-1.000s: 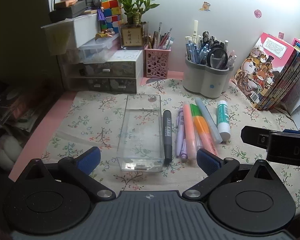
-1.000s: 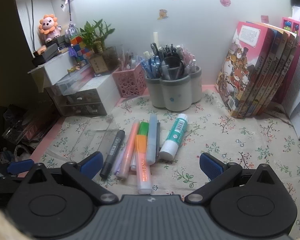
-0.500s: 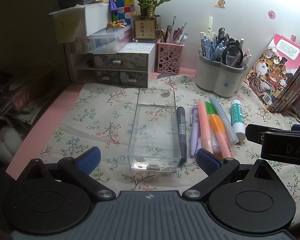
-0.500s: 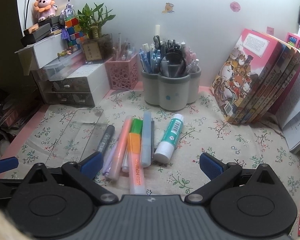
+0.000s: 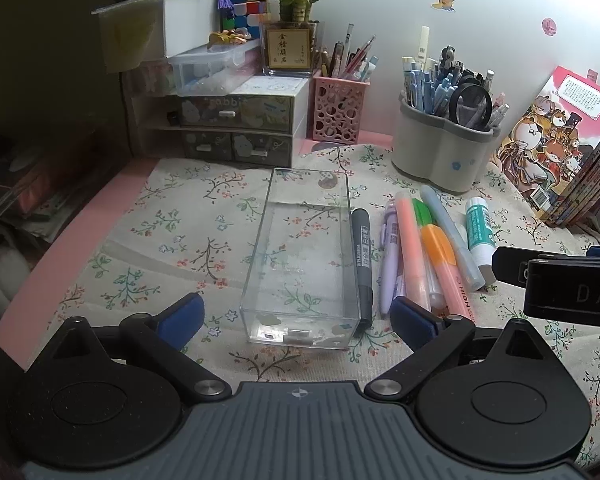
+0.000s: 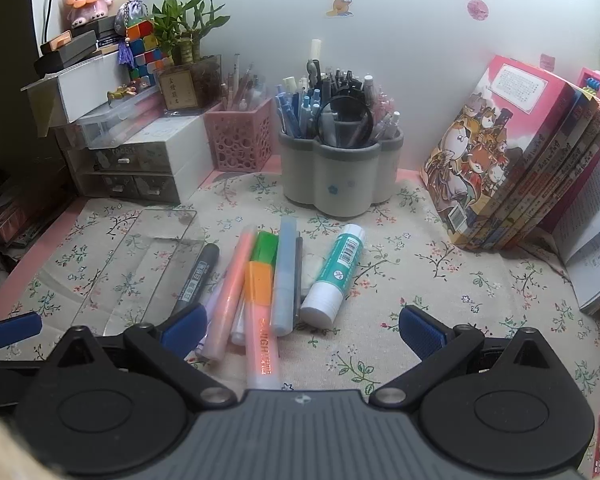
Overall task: Organize stationery
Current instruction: 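Move the right gripper toward the white-and-teal glue stick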
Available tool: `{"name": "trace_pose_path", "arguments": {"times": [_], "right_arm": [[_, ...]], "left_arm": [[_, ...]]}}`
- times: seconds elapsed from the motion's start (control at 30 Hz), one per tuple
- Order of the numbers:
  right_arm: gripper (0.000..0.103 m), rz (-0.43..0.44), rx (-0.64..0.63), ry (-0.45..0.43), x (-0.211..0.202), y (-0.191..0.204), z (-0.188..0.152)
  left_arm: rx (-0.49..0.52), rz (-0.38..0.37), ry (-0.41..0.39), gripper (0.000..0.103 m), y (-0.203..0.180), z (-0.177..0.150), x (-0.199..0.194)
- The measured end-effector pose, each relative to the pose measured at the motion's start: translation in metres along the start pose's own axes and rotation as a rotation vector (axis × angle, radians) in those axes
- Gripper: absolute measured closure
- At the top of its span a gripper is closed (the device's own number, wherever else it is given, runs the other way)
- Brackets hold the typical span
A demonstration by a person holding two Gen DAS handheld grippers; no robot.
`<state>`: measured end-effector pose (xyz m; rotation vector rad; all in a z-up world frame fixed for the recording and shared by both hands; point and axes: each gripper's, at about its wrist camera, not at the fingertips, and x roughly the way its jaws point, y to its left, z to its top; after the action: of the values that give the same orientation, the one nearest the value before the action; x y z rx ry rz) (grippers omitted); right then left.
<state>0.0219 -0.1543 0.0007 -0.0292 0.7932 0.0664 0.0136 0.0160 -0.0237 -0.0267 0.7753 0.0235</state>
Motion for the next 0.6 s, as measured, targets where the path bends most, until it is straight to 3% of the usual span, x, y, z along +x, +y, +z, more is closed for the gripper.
{"name": "trace_pose_path", "arguments": {"times": [0.6], "right_arm": [[0.012,0.017,0.014,0.029,0.018,-0.008,-0.005]], "left_arm": [[-0.014,0.005,0.025,0.009,0.001,-0.006,0.023]]}}
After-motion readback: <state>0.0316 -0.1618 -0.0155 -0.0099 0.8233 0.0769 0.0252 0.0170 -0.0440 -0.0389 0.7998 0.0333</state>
